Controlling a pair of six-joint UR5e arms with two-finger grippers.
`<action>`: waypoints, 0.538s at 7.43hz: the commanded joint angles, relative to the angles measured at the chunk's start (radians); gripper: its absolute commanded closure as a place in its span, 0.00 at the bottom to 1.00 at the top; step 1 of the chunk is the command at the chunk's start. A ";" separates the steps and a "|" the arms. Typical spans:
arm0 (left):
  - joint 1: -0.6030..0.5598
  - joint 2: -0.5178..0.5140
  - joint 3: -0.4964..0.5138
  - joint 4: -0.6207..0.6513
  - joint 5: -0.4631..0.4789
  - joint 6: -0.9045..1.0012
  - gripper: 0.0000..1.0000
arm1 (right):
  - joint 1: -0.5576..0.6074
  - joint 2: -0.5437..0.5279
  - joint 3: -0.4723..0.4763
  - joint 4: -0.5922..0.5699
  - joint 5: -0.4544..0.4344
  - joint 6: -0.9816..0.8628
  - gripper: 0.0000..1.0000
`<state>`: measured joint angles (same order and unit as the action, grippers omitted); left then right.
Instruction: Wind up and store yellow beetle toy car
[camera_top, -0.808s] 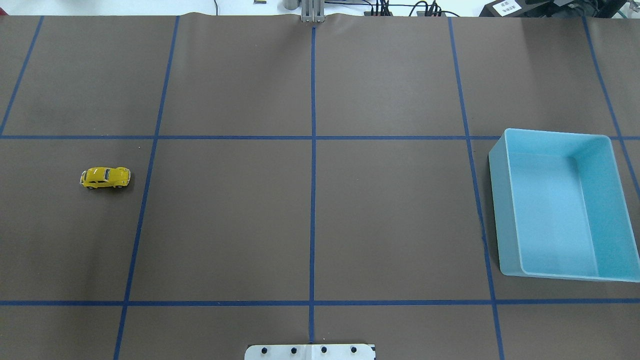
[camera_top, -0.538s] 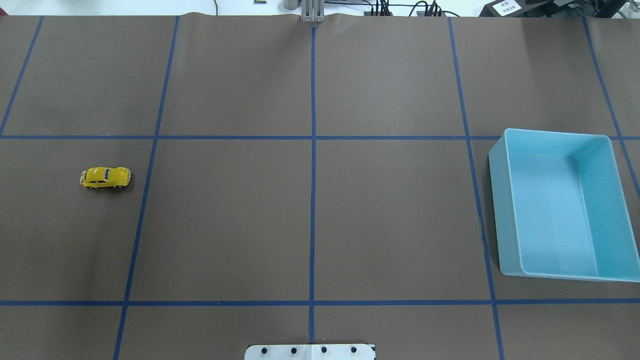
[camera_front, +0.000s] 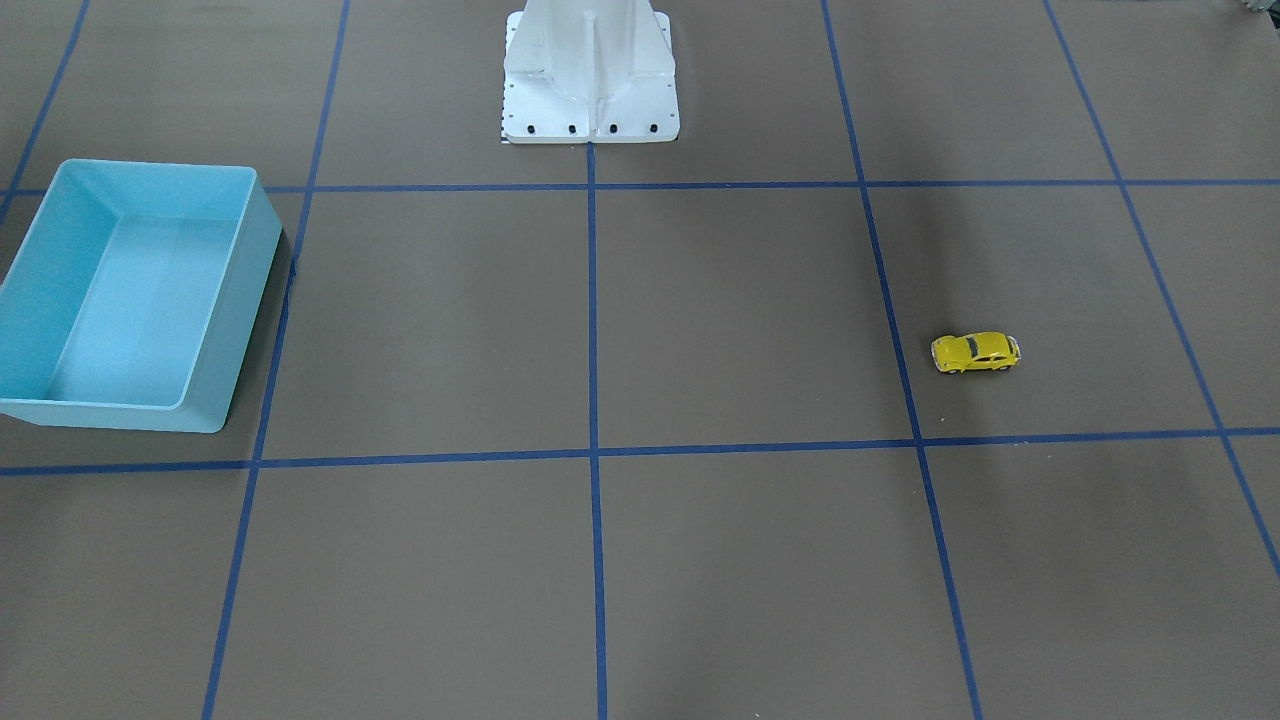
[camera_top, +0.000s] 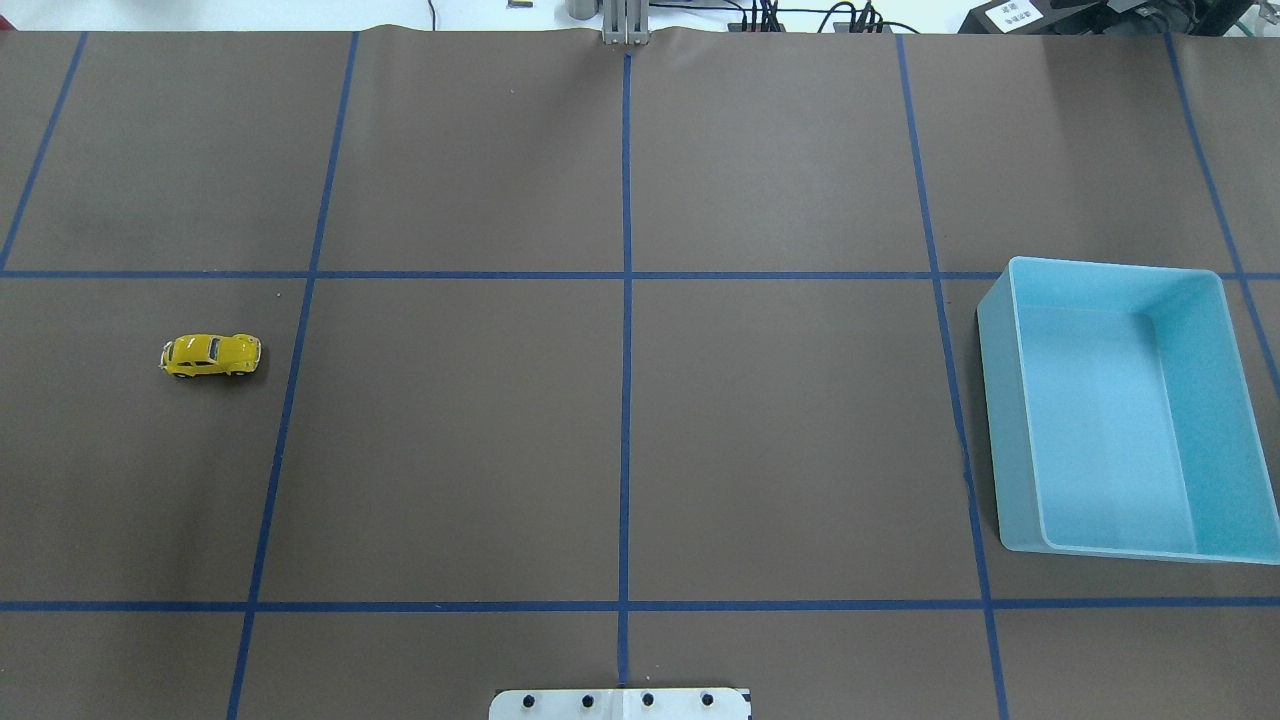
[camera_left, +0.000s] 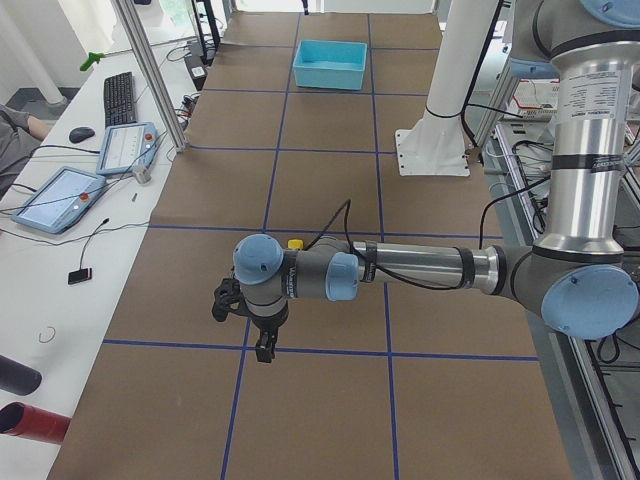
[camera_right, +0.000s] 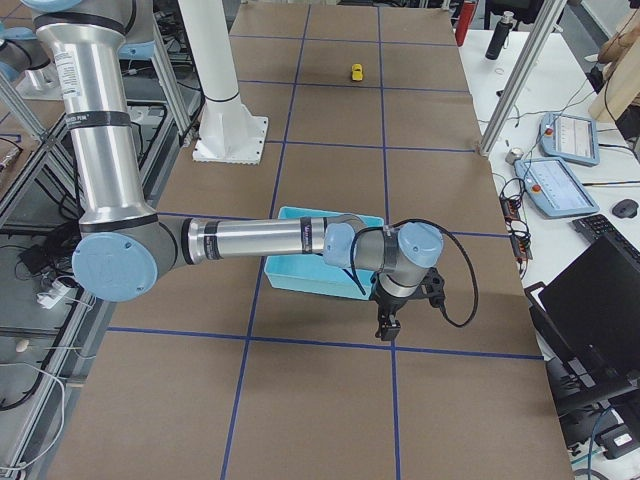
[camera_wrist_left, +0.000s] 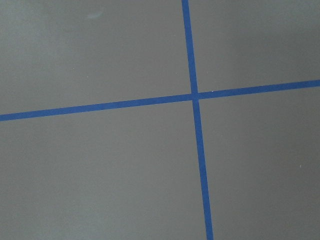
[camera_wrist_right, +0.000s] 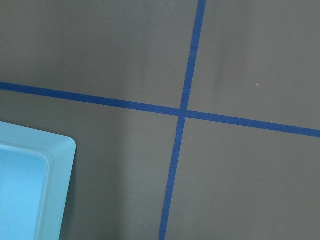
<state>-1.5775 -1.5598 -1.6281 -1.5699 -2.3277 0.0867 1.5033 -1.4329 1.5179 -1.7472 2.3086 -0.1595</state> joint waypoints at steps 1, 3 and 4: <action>-0.001 0.003 -0.009 0.008 -0.002 0.001 0.00 | 0.000 -0.006 -0.001 0.000 0.000 0.000 0.00; -0.001 -0.002 -0.006 -0.001 -0.002 0.008 0.00 | 0.000 -0.006 -0.001 0.001 0.002 0.000 0.00; 0.002 -0.028 -0.007 0.002 0.002 0.005 0.00 | 0.000 -0.006 -0.001 0.003 0.002 0.000 0.00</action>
<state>-1.5780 -1.5663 -1.6365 -1.5671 -2.3295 0.0926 1.5033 -1.4385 1.5171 -1.7459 2.3100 -0.1595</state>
